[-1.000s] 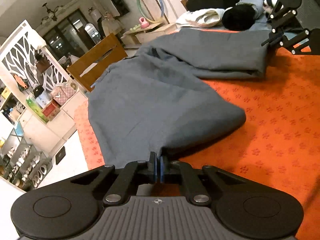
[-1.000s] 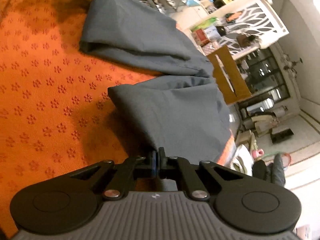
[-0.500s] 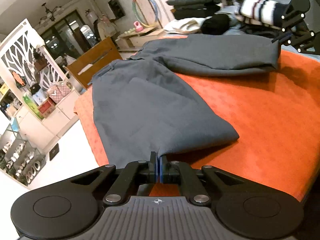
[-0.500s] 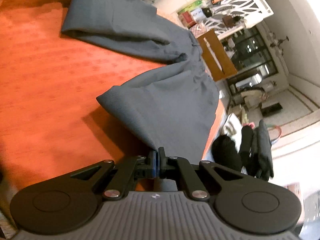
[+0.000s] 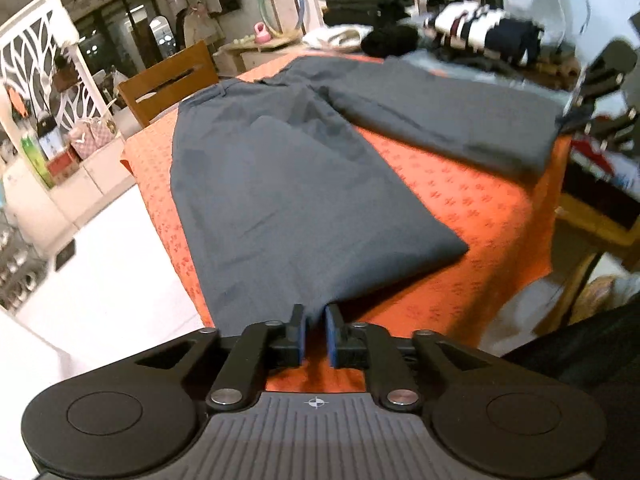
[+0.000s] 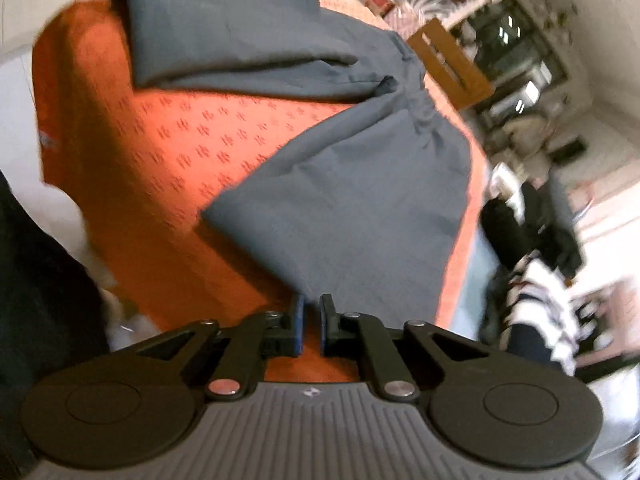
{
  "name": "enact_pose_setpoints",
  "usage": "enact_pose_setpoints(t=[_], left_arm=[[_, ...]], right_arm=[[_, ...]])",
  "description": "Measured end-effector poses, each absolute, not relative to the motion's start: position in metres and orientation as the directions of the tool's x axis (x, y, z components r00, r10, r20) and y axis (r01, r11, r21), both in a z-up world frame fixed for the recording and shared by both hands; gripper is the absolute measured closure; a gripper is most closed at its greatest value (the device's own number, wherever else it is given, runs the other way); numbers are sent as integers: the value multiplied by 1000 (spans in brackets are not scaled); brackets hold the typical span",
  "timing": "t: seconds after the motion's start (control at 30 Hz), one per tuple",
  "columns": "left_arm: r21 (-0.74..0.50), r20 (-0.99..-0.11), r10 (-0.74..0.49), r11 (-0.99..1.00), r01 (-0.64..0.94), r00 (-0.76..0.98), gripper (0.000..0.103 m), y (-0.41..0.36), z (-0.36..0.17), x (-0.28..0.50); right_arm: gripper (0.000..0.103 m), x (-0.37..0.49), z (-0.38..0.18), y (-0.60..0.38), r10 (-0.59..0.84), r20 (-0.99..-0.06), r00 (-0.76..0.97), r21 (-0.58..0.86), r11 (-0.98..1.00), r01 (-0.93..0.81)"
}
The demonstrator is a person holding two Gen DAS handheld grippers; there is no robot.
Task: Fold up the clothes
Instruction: 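Pull the trouser hems straight and open both grippers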
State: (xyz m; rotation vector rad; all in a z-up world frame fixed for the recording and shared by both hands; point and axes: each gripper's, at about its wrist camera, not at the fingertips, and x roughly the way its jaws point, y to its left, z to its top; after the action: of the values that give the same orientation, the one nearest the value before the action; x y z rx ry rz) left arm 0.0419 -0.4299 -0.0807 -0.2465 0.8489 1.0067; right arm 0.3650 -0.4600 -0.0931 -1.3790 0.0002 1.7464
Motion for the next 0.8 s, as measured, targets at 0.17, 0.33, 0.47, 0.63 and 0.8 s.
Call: enact_pose_setpoints(t=[0.17, 0.33, 0.47, 0.63, 0.8], left_arm=[[104, -697, 665, 465, -879, 269, 67, -430, -65, 21], [41, -704, 674, 352, -935, 223, 60, -412, -65, 10], [10, -728, 670, 223, -975, 146, 60, -397, -70, 0], [-2, -736, 673, 96, -995, 66, 60, -385, -69, -11], [-4, -743, 669, 38, -999, 28, 60, -376, -65, -15]], right_arm=[[81, 369, -49, -446, 508, -849, -147, -246, -625, -741], [73, 360, -20, -410, 526, -814, -248, -154, -607, -780], [73, 353, -14, -362, 535, -784, -316, -80, -591, -803], [73, 345, -24, -297, 502, -747, -435, 105, -557, -824], [70, 327, -47, -241, 470, -729, -498, 208, -540, -815]])
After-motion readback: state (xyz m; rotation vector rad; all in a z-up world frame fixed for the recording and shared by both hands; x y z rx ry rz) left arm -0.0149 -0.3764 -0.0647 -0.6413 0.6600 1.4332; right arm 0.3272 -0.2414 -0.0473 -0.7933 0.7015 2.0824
